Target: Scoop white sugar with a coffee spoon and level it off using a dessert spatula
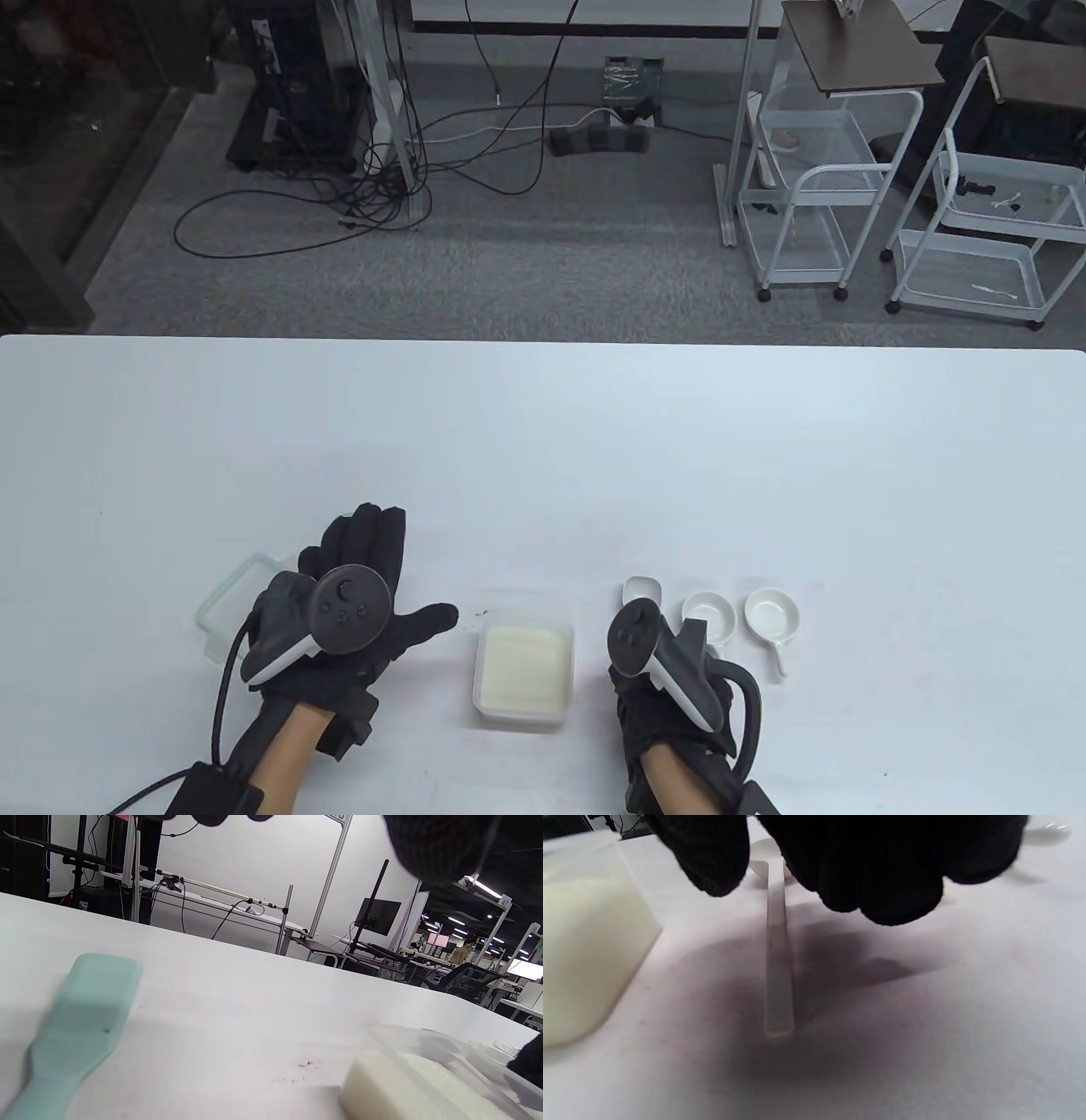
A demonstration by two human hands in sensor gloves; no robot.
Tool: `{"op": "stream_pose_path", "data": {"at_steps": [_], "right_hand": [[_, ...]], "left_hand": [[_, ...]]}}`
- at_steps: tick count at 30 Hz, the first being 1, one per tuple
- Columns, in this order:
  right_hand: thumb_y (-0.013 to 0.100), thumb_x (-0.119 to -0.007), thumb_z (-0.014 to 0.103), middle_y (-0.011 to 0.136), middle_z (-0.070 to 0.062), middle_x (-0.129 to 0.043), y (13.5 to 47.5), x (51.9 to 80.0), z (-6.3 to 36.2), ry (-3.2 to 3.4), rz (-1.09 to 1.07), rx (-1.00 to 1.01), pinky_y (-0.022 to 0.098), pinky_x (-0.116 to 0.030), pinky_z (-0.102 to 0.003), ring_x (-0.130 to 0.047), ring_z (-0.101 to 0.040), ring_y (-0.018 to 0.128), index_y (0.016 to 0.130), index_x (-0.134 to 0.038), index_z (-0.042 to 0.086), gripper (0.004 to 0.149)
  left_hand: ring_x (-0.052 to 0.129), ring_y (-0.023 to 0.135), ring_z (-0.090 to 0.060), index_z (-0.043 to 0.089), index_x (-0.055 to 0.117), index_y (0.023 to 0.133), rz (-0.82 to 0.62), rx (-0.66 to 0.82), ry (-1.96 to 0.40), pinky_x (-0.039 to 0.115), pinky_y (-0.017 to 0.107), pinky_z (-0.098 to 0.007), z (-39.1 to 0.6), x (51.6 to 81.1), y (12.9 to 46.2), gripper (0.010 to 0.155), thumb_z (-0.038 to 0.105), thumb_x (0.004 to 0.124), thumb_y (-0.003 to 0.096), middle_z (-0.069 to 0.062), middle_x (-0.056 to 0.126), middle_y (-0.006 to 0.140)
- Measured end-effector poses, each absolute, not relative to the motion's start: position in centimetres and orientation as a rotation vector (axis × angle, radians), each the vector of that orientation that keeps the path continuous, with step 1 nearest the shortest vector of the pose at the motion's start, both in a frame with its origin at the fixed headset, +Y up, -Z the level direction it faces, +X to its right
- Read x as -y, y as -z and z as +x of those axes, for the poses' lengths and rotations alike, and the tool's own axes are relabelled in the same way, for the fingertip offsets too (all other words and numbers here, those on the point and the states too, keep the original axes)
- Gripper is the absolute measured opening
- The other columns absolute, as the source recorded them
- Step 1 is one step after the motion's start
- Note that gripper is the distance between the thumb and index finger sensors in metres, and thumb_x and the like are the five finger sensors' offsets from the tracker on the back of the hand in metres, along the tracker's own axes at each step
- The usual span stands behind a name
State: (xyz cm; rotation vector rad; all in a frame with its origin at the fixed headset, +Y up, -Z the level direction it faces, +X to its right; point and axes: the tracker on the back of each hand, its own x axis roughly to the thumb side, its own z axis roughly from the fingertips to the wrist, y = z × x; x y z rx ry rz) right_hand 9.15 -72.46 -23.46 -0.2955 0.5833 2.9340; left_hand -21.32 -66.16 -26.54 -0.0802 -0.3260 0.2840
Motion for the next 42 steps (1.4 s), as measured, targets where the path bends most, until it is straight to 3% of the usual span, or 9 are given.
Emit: {"op": "stream_pose_path", "data": {"at_steps": [6,13,24,30,36,42], "right_hand": [[0.057,-0.078,0.041,0.078,-0.023,-0.089,23.7,73.8,9.0,-2.952,-0.328,-0.661,0.051,-0.078,-0.061,-0.092,-0.041,0.063,0.094,-0.074,0.001,0.054],[0.057,-0.079,0.034,0.069,-0.021,-0.090,23.7,74.4,8.3,-3.036,-0.351,-0.545,0.051,-0.079,-0.061,-0.092,-0.037,0.057,0.090,-0.077,0.000,0.047],[0.057,-0.082,0.030,0.073,-0.019,-0.090,23.7,74.1,9.2,-2.937,-0.374,-0.578,0.054,-0.078,-0.063,-0.093,-0.038,0.061,0.089,-0.076,0.003,0.042],[0.055,-0.084,0.029,0.075,-0.018,-0.097,23.5,71.7,10.1,-2.835,-0.334,-0.455,0.056,-0.080,-0.061,-0.106,-0.034,0.055,0.088,-0.080,0.002,0.043],[0.054,-0.087,0.029,0.072,-0.019,-0.096,23.1,68.5,11.7,-2.708,-0.248,-0.227,0.057,-0.078,-0.062,-0.104,-0.033,0.053,0.088,-0.081,0.003,0.043],[0.053,-0.088,0.028,0.069,-0.019,-0.099,22.9,67.4,12.5,-2.615,-0.208,-0.139,0.056,-0.079,-0.062,-0.105,-0.031,0.050,0.087,-0.083,0.003,0.043]], "left_hand": [[0.037,0.106,-0.071,-0.004,0.024,0.125,-0.087,0.325,-0.289,0.038,0.067,-0.085,-21.4,66.1,26.6,0.116,0.073,0.069,0.0498,-0.041,0.025,0.125],[0.036,0.106,-0.071,-0.004,0.024,0.125,-0.095,0.323,-0.290,0.038,0.066,-0.085,-21.4,66.1,26.5,0.116,0.073,0.069,0.0500,-0.042,0.024,0.125],[0.035,0.106,-0.071,-0.003,0.024,0.125,-0.114,0.325,-0.282,0.037,0.066,-0.085,-21.3,66.1,26.6,0.114,0.072,0.069,0.0519,-0.042,0.023,0.125],[0.035,0.106,-0.071,-0.004,0.024,0.125,-0.120,0.323,-0.288,0.037,0.066,-0.085,-21.4,66.1,26.6,0.115,0.072,0.069,0.0515,-0.042,0.023,0.125],[0.035,0.106,-0.071,-0.004,0.024,0.125,-0.123,0.325,-0.283,0.037,0.066,-0.085,-21.3,66.1,26.6,0.115,0.072,0.069,0.0512,-0.042,0.023,0.125],[0.035,0.106,-0.071,-0.004,0.024,0.125,-0.125,0.327,-0.278,0.037,0.066,-0.085,-21.2,66.2,26.6,0.115,0.072,0.069,0.0511,-0.042,0.023,0.125]]}}
